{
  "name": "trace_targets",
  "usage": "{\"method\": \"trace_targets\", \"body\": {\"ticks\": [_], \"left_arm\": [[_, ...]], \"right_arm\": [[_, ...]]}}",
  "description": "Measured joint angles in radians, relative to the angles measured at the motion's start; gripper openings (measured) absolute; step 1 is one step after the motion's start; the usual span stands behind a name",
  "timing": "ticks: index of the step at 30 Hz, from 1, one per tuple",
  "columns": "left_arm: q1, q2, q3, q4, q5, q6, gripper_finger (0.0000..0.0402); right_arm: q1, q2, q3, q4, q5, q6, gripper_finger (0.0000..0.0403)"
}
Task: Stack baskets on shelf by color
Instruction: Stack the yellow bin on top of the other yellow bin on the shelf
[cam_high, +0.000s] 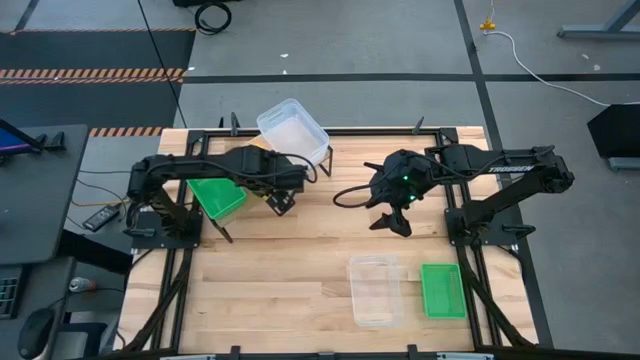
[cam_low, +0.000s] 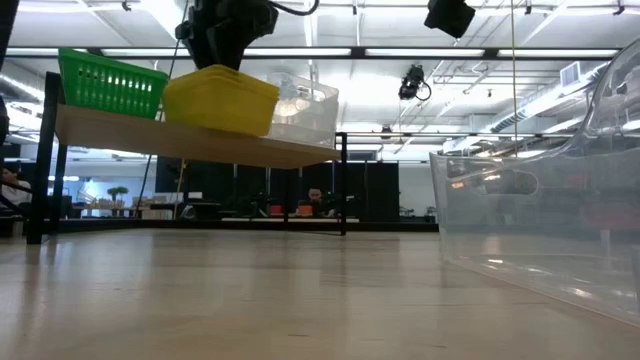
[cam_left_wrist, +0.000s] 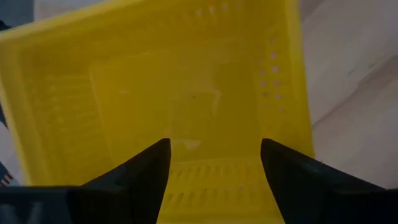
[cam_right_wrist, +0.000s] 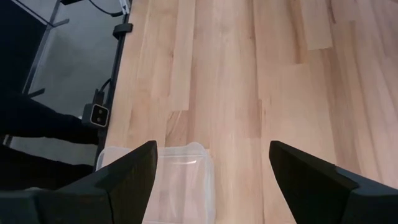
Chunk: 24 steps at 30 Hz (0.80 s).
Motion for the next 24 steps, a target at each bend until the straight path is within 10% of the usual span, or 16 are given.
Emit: {"method": "trace_targets", "body": {"ticks": [24], "left_arm": [[-0.069,-0.092,0.104,0.103,0.079,-0.024,0.0232]], "right_arm": [[0.000,0.000,0.000,-0.006,-0.001,0.017,0.0314]]}}
